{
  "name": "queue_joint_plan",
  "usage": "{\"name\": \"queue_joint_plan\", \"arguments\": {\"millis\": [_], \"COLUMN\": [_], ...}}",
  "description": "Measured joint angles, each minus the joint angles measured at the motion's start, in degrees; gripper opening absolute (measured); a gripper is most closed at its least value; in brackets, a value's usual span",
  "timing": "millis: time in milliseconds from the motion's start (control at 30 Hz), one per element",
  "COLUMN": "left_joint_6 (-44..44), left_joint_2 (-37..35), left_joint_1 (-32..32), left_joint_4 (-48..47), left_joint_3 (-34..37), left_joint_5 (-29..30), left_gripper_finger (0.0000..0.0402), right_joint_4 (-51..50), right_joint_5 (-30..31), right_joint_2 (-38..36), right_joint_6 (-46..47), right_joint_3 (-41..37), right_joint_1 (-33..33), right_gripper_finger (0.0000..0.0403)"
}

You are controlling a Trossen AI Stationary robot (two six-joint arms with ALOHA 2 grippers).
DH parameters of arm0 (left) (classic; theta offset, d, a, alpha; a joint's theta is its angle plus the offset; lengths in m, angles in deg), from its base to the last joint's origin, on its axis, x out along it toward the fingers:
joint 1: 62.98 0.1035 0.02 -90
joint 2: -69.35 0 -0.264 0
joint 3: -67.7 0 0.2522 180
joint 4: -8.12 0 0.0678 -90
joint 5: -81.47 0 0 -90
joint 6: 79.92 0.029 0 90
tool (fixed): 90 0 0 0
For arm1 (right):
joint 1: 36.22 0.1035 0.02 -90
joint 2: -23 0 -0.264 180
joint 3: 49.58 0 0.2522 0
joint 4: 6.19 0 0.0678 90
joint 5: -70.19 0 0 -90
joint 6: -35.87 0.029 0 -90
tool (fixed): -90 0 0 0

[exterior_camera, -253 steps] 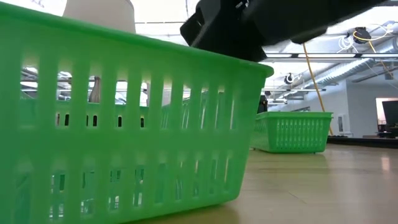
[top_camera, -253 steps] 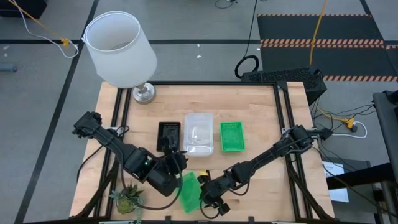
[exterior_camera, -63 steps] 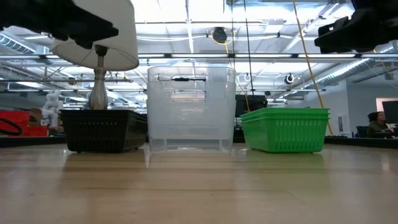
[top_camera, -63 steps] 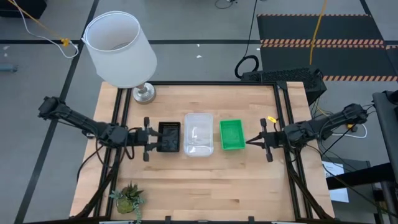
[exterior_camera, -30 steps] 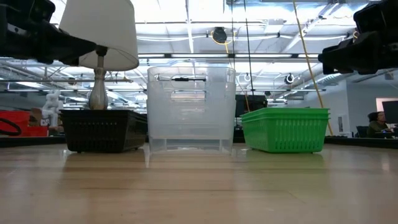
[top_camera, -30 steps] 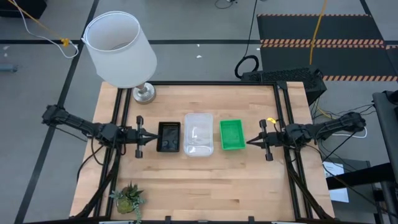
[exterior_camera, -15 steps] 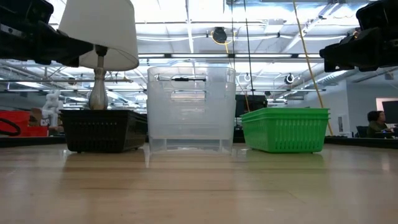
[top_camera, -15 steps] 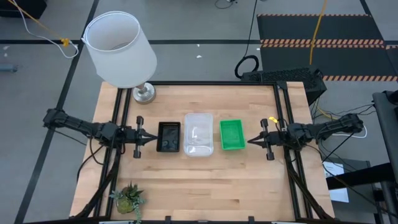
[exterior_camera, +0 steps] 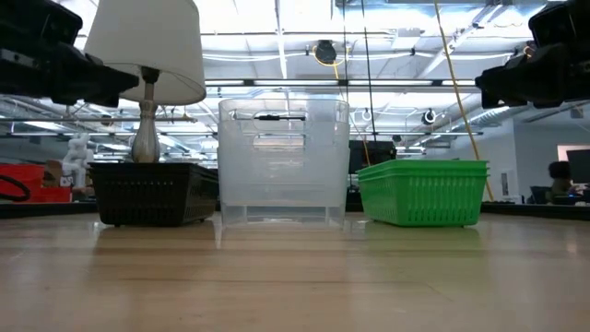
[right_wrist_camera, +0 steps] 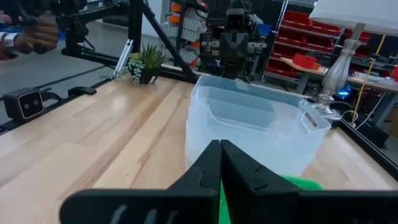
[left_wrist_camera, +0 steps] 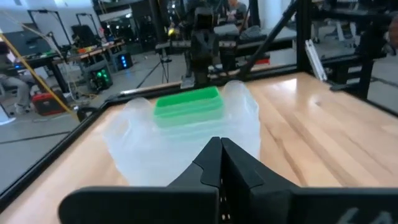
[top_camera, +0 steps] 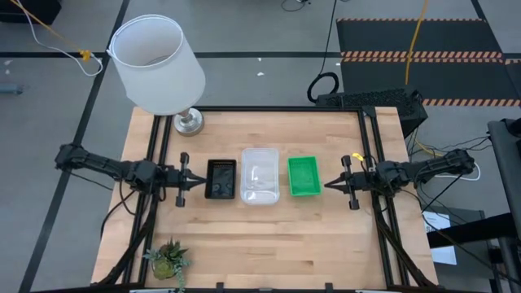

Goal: Stack baskets by color
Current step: Return to Home Position

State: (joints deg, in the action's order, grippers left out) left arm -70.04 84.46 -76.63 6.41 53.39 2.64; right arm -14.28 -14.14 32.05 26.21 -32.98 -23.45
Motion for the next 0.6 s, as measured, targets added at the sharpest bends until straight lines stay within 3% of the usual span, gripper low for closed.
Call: {"name": "queue_joint_plan", "arguments": {"millis": [333,600], "left_joint_6": [-0.7,-0.9], "left_joint_2": [-0.6,-0.6], "left_joint_1": [0.8,0.8], "left_joint_4": [0.0,-1.3], "left_joint_3": [0.0,0.0], "left_joint_5": [-0.7,-0.9], "left_gripper_finger": [0.0004,0.0003], "right_joint_4": [-3.5,-3.6], "right_joint_5": [0.0,0.0], "right_joint_2": [-9.0,-9.0], "right_joint_6": [-2.5,-4.5], "right_joint_3": [0.0,0.1], "right_joint_1": [0.0,-0.8], "right_gripper_finger": [0.0000,0.0000]}}
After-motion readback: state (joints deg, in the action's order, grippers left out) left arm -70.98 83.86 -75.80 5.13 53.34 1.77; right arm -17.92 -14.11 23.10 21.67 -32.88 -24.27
